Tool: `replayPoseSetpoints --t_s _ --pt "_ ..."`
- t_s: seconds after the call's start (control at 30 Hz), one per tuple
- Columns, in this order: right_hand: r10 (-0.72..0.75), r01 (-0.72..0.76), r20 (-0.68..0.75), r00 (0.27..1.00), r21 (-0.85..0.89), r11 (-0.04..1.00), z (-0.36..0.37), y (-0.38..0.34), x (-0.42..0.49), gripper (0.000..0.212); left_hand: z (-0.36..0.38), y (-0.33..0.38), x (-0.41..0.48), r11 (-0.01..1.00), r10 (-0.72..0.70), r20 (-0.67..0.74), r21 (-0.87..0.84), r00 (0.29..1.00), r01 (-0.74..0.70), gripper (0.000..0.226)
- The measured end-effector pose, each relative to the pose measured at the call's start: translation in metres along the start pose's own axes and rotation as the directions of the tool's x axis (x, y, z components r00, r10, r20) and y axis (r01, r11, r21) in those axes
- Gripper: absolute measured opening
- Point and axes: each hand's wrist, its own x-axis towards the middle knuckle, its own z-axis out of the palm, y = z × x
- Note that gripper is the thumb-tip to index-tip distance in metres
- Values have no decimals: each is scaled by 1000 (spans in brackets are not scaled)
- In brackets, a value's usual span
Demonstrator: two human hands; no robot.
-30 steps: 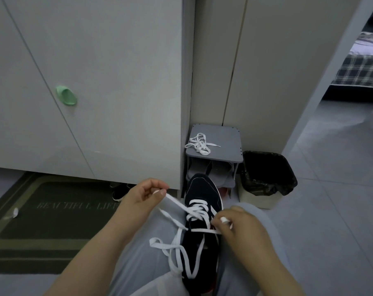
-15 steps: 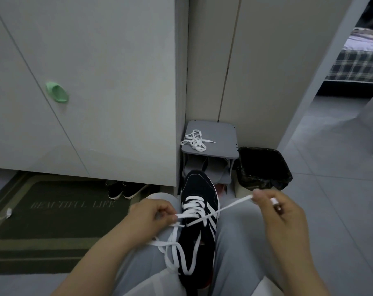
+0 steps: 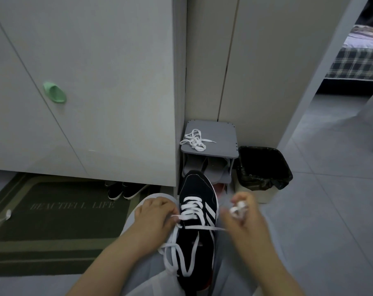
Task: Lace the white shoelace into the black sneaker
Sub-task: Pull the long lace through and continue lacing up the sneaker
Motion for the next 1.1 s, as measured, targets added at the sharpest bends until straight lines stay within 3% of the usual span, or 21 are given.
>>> replayPoseSetpoints --t_s 0.07,0.1,0.17,0.3,0.43,0.53,0.6,0.7,0.8,0.9,1.0,1.1 --pt "-30 111 189 981 -434 894 14 13 -3 18 0 2 3 1000 8 -16 8 1000 -8 7" --pt "-58 184 237 970 -555 812 20 18 -5 20 0 2 4 1000 12 -36 17 999 -12 11" --pt "-97 214 223 970 -593 776 20 20 -2 20 -2 2 4 999 37 -87 18 996 -36 21" --pt "-64 141 186 981 -437 888 14 28 6 9 1 1 -6 993 95 -162 -55 982 -105 32" --pt "-116 153 139 984 -301 941 13 29 3 16 15 5 -21 983 129 -274 -89 953 -158 28" --pt "-104 99 -23 994 -152 983 6 24 2 19 21 4 -31 988 112 -218 -76 969 -131 30" --pt "-54 48 -137 989 -49 998 1 22 1 18 22 3 -35 992 119 -164 -21 979 -124 46" --pt "34 -21 -175 984 75 997 -5 22 -1 20 20 -5 -39 993 118 -148 6 982 -118 66" --pt "99 -76 -182 978 129 989 -11 22 0 19 20 -13 -39 973 200 -112 138 973 -184 52" --pt "126 -103 -176 976 134 986 -21 21 0 15 20 -19 -38 951 264 -163 210 951 -229 38" --pt "136 -118 -125 983 139 983 -27 19 -4 7 22 -24 -35 941 303 -143 203 942 -271 30" --pt "104 -101 -26 994 103 989 -35 22 -5 19 23 -29 -32 936 340 -96 134 936 -326 20"
